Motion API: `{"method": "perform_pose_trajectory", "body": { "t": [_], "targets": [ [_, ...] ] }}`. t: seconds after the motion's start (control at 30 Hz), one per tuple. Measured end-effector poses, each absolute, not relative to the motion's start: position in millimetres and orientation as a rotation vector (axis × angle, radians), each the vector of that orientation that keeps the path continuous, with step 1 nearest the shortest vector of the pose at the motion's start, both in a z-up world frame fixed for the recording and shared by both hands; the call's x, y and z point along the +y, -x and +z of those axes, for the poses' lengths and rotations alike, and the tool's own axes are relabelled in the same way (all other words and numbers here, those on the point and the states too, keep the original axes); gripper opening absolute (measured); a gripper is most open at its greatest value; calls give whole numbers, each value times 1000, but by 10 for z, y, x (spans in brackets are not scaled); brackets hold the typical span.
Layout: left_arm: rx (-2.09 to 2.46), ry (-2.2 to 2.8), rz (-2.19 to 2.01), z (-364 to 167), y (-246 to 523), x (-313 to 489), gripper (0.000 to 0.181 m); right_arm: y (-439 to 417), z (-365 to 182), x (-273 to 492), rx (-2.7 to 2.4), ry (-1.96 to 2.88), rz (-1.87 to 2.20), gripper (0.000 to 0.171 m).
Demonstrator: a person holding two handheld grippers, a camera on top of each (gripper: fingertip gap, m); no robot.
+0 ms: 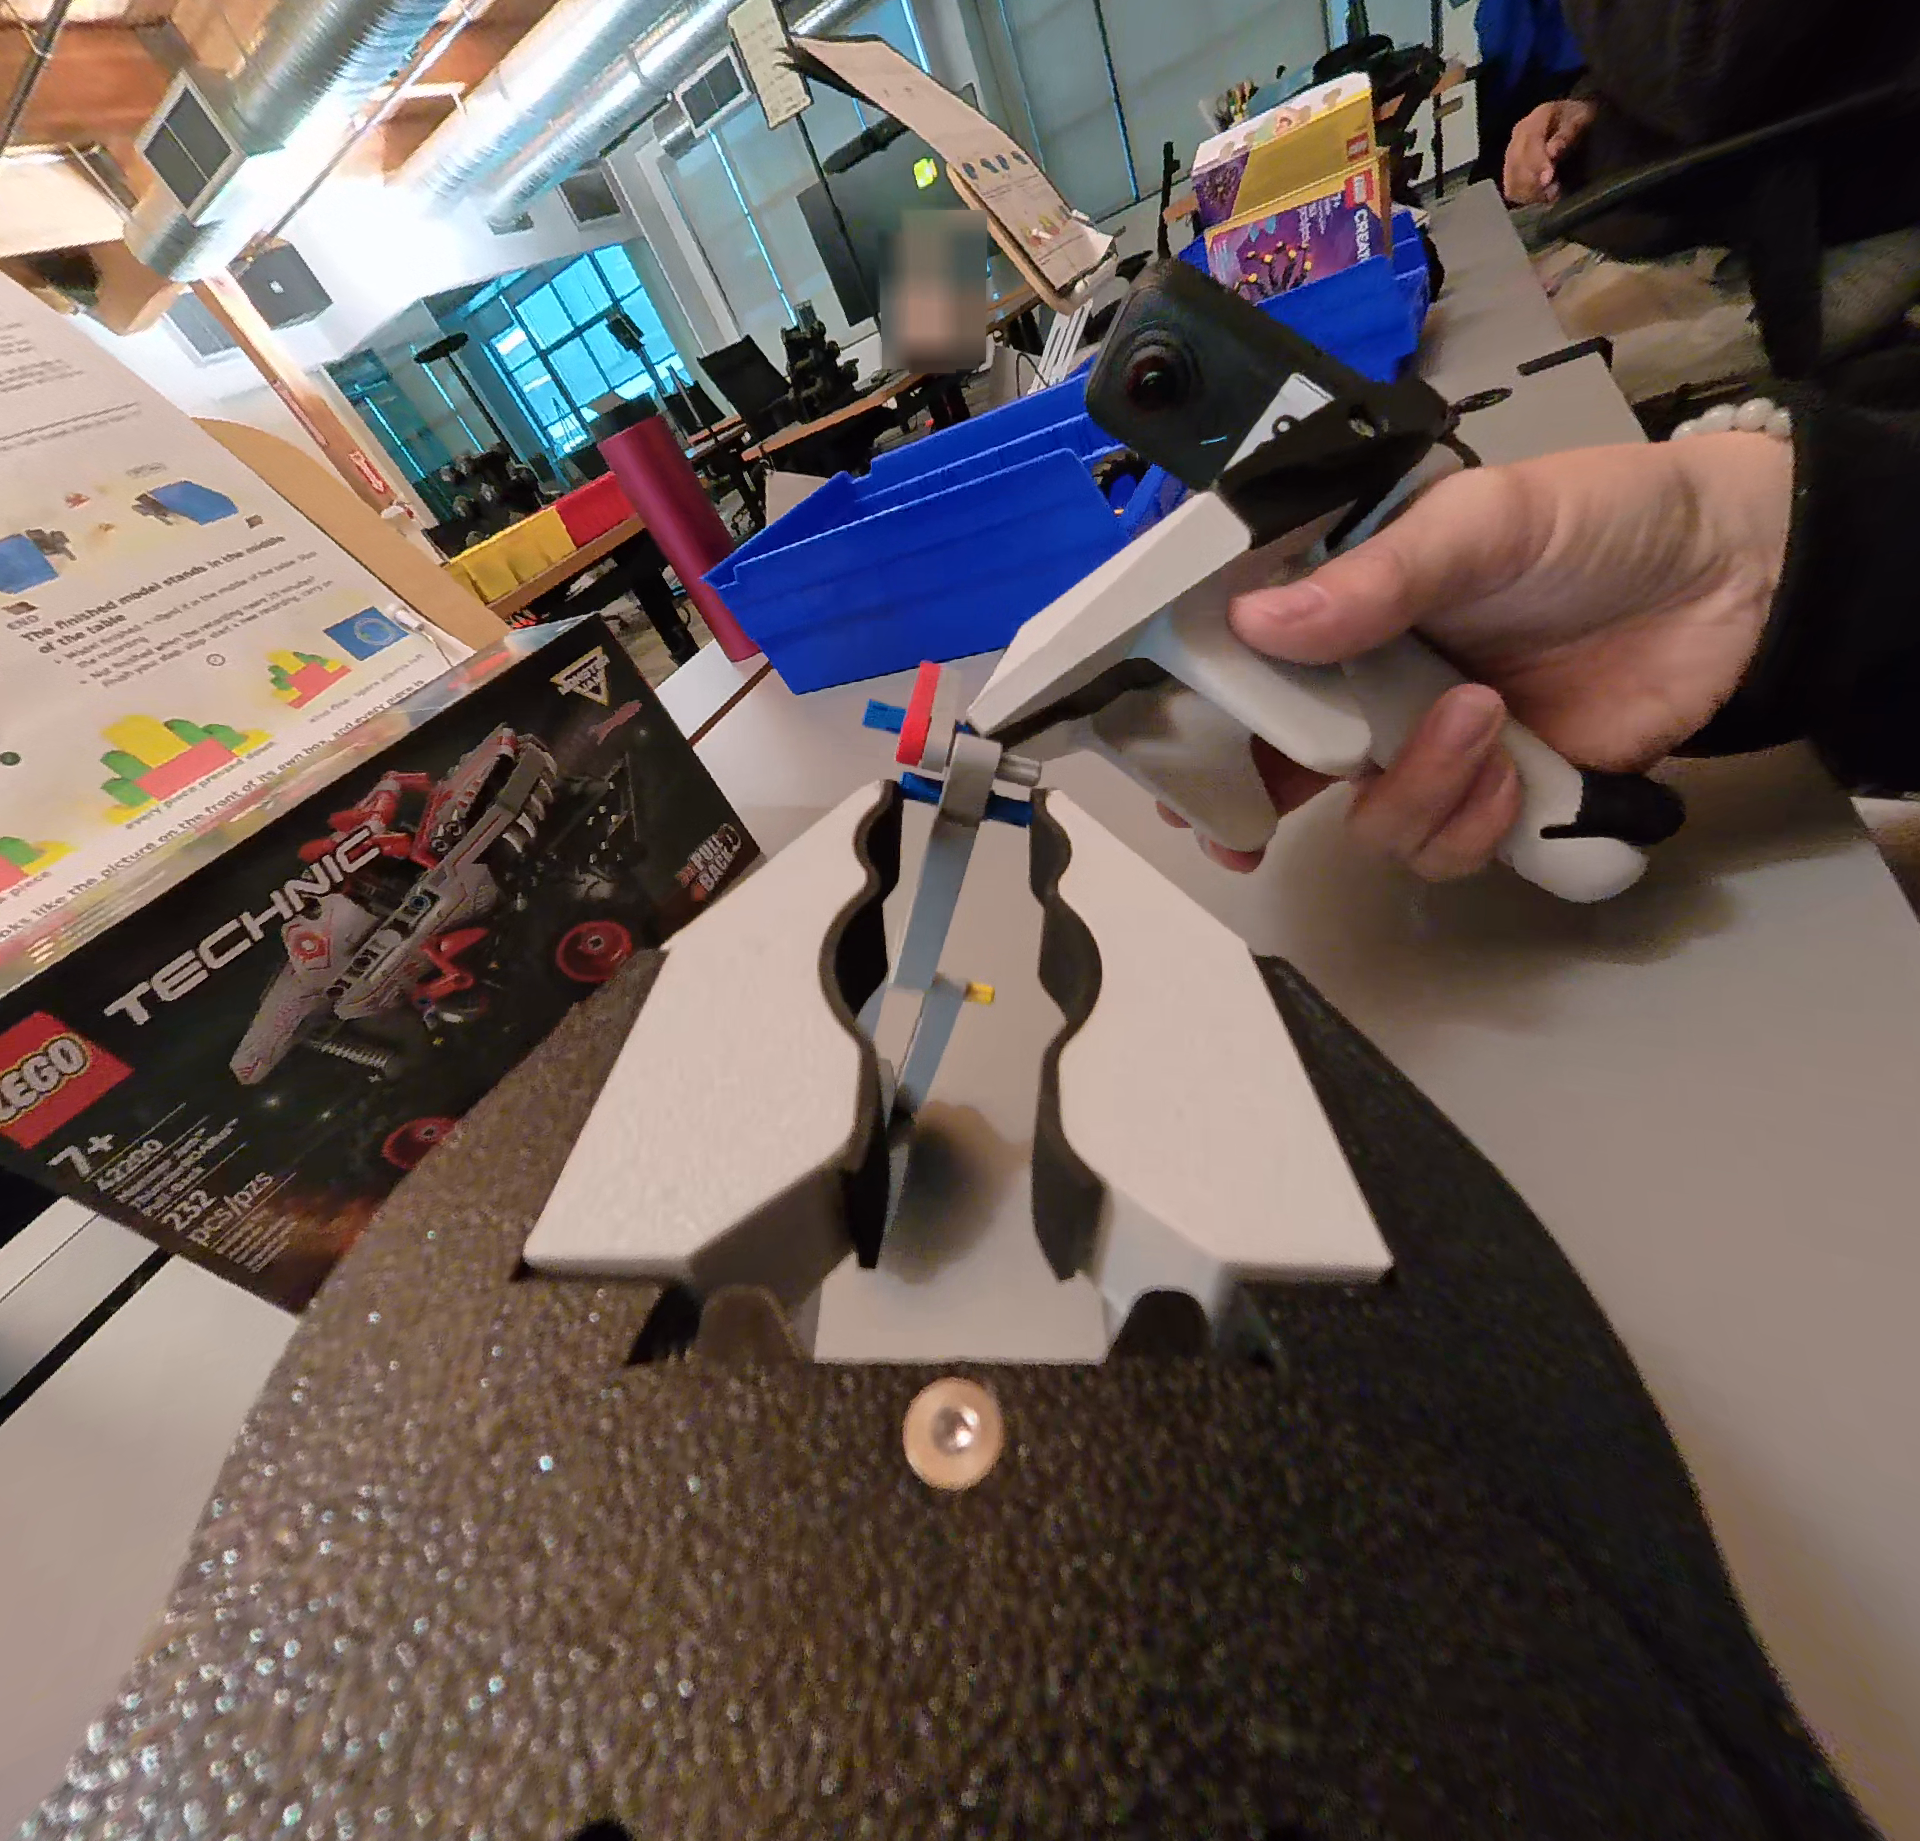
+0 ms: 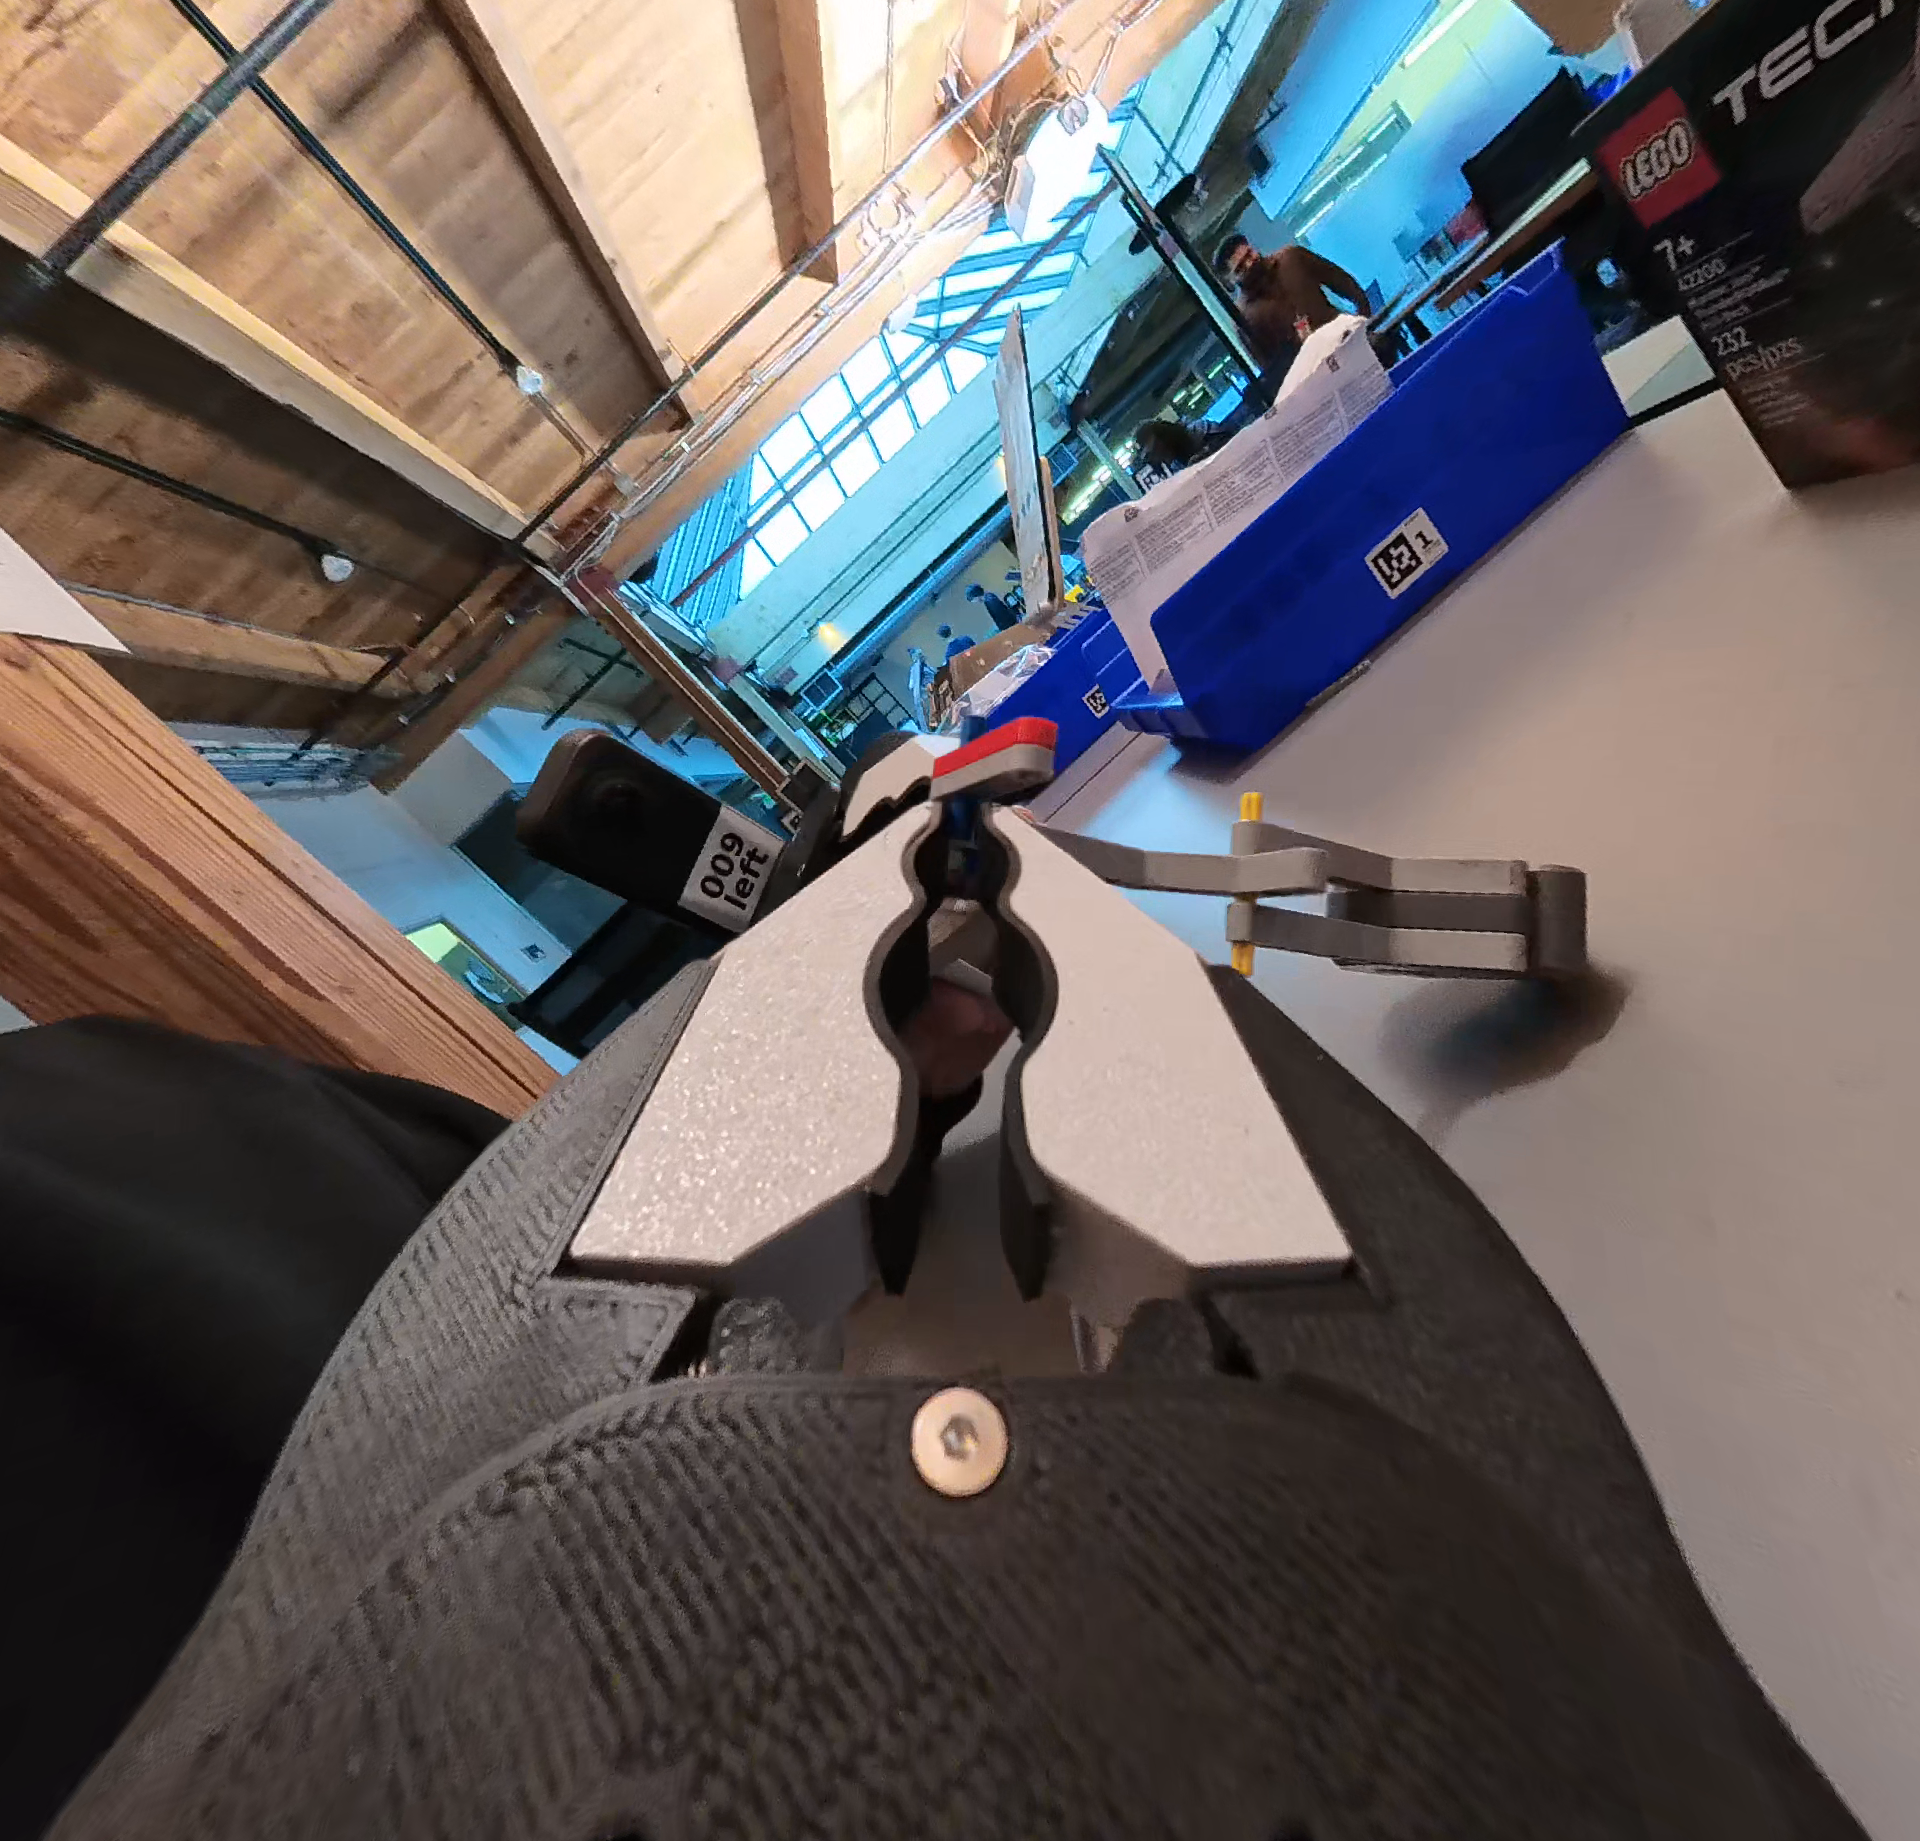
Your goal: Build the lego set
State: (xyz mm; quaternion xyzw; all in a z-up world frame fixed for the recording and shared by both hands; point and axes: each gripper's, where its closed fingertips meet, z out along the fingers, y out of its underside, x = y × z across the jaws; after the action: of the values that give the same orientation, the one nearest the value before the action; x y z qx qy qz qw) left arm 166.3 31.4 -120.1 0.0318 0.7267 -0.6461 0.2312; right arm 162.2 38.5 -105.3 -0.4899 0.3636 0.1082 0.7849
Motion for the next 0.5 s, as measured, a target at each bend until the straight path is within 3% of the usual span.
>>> {"method": "perform_pose_trajectory", "body": {
  "t": [0.5],
  "targets": [
    [1949,-112,-1646,-1283,-1723,345,22,-1661,-1138,446,783,1099,138,3]
  ]
}}
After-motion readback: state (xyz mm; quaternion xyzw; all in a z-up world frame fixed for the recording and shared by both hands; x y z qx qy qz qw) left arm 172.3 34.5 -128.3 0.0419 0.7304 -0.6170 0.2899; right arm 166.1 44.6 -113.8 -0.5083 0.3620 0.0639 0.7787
